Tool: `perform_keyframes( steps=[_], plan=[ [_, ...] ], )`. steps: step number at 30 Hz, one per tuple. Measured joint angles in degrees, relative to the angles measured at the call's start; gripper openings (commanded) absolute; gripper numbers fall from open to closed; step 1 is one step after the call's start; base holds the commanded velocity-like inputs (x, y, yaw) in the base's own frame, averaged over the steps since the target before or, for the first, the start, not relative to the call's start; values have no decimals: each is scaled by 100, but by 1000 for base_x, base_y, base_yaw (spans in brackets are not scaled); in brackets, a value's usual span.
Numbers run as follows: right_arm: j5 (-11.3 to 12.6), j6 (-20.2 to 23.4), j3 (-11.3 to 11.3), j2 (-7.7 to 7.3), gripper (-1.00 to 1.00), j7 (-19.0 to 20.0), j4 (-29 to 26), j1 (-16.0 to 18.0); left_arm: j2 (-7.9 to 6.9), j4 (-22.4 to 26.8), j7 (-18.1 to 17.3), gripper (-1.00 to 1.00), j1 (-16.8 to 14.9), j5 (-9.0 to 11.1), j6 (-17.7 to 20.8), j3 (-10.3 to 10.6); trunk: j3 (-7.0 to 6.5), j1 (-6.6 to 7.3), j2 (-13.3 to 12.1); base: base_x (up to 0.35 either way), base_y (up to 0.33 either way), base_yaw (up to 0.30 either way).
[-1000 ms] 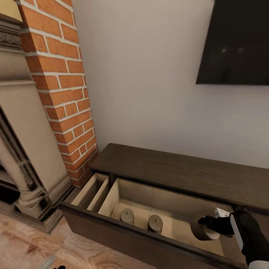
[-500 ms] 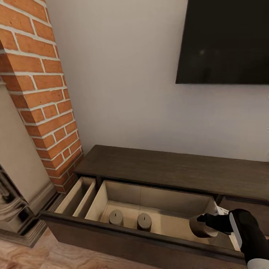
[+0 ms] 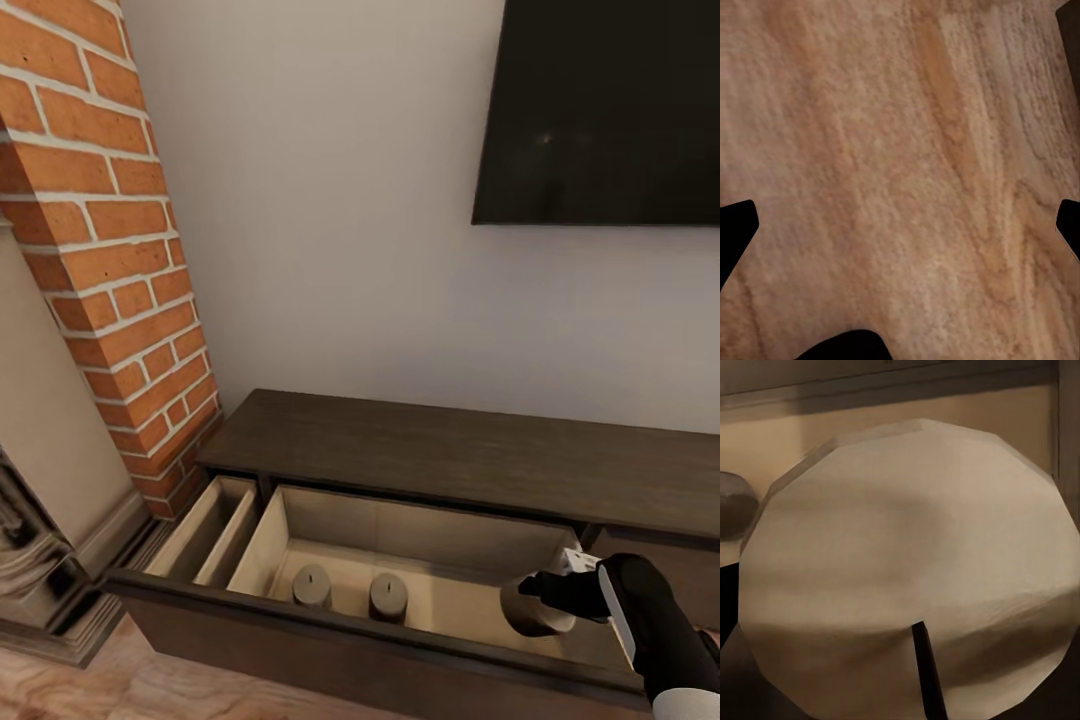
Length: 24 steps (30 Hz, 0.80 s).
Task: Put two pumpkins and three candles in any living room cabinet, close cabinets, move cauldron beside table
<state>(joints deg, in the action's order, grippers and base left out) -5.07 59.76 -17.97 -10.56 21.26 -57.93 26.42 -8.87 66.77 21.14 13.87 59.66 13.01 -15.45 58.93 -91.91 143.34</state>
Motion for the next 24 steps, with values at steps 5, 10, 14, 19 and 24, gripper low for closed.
perform_keyframes(
  steps=[5, 10, 14, 19, 24],
  plan=[
    [4, 1, 1, 0, -100, -18, 28, 0, 0, -16, 1, 100, 1, -7, -2, 8, 0, 1, 0, 219, 180, 0],
    [-10, 3, -8, -1, -100, -29, 45, 0, -6, -38, -4, 100, 0, -4, 5, 17, 0, -1, 0, 119, 86, 0],
    [-16, 4, -11, 3, -100, -34, 54, 0, -13, -48, -11, 100, 0, -1, 16, 11, 0, -1, 0, 27, 19, 0],
    [-17, 4, -12, 23, -100, -43, 222, 44, -15, -60, -11, 100, 0, -3, 20, 3, 0, -2, 0, 9, 5, 0],
    [-37, -373, -9, 96, -100, -270, 925, 378, -10, -61, -13, 100, 0, -6, 11, 12, 0, 0, 0, 148, 73, 0]
  ],
)
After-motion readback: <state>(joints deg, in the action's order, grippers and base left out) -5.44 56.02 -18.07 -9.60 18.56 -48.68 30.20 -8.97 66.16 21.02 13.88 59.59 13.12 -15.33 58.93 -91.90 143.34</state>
